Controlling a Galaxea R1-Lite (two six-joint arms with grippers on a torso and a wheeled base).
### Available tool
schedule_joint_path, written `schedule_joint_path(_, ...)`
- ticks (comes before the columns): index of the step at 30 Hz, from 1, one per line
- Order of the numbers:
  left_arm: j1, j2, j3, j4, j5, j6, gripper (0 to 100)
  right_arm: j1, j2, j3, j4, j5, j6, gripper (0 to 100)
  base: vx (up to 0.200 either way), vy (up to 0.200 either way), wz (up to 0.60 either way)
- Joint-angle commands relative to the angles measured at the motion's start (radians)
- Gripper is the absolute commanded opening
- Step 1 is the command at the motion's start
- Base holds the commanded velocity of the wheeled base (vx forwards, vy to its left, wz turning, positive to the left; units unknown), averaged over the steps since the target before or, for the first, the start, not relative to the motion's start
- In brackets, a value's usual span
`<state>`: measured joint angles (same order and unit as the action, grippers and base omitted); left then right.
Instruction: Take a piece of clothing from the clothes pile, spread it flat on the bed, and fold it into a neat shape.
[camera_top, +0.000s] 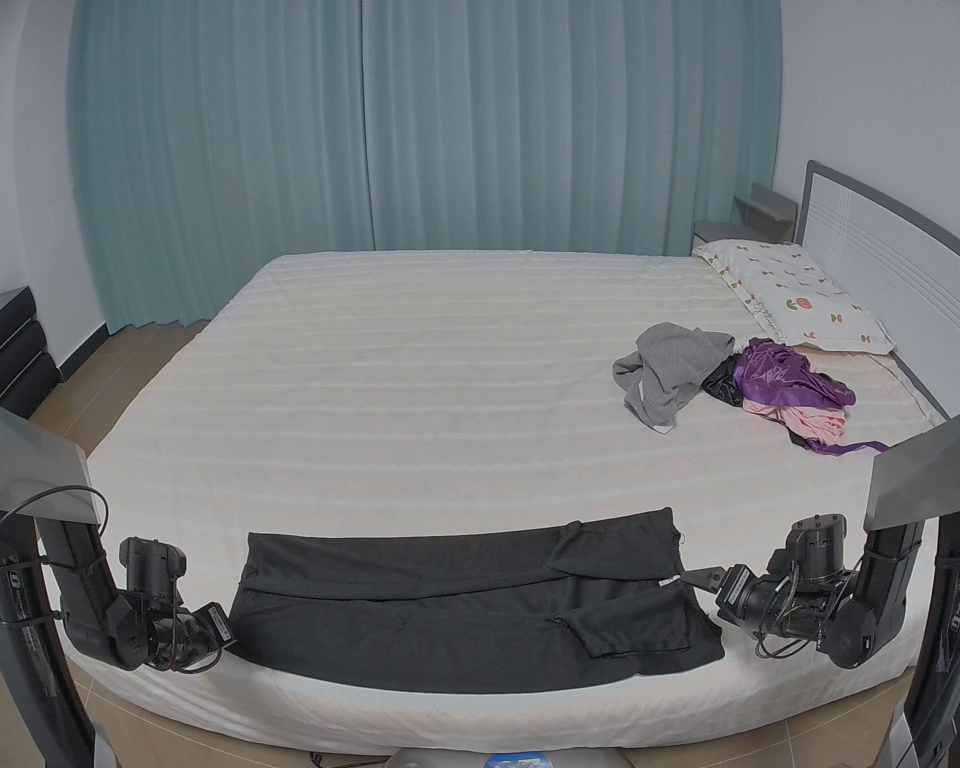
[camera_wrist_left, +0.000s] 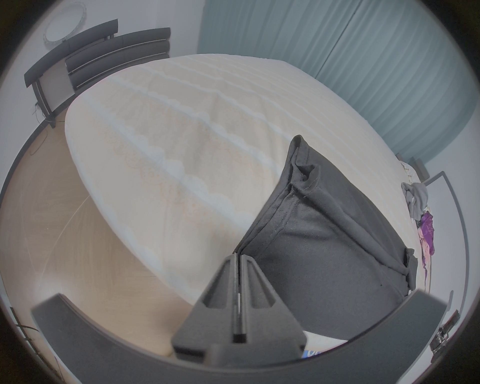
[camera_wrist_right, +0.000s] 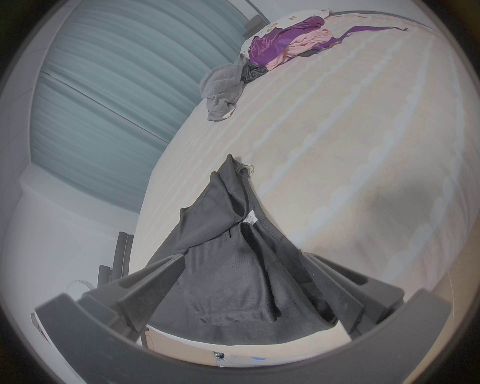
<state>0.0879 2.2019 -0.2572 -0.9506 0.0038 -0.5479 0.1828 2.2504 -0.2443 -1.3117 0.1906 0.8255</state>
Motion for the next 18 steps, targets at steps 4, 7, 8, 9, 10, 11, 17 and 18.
schedule_joint_path(4, 0.0, -0.001, 0.029, 0.001, 0.008, 0.002, 0, 0.037, -0.051, 0.033, 0.0, -0.002, 0.003, 100, 0.0, 0.0, 0.0)
schedule_joint_path(7, 0.0, -0.002, 0.03, 0.006, 0.015, 0.002, 0, 0.06, -0.068, 0.039, 0.003, -0.014, 0.003, 100, 0.0, 0.0, 0.0)
schedule_joint_path(8, 0.0, -0.002, 0.029, 0.003, 0.019, 0.0, 0, 0.08, -0.072, 0.045, 0.005, -0.036, 0.004, 100, 0.0, 0.0, 0.0)
schedule_joint_path(9, 0.001, -0.002, 0.029, 0.001, 0.021, 0.0, 0, 0.093, -0.069, 0.045, 0.005, -0.05, 0.006, 100, 0.0, 0.0, 0.0)
schedule_joint_path(10, 0.001, -0.002, 0.029, 0.0, 0.021, 0.0, 0, 0.104, -0.066, 0.045, 0.003, -0.056, 0.009, 100, 0.0, 0.0, 0.0)
schedule_joint_path(11, 0.001, -0.002, 0.029, 0.0, 0.021, 0.0, 0, 0.118, -0.065, 0.043, 0.003, -0.063, 0.018, 100, 0.0, 0.0, 0.0)
schedule_joint_path(17, 0.0, -0.005, 0.038, -0.003, 0.005, -0.003, 100, 0.196, -0.051, 0.026, 0.012, -0.092, 0.11, 100, 0.0, 0.0, 0.0)
schedule_joint_path(18, 0.0, -0.005, 0.036, -0.003, 0.005, -0.003, 100, 0.199, -0.048, 0.026, 0.012, -0.097, 0.112, 100, 0.0, 0.0, 0.0)
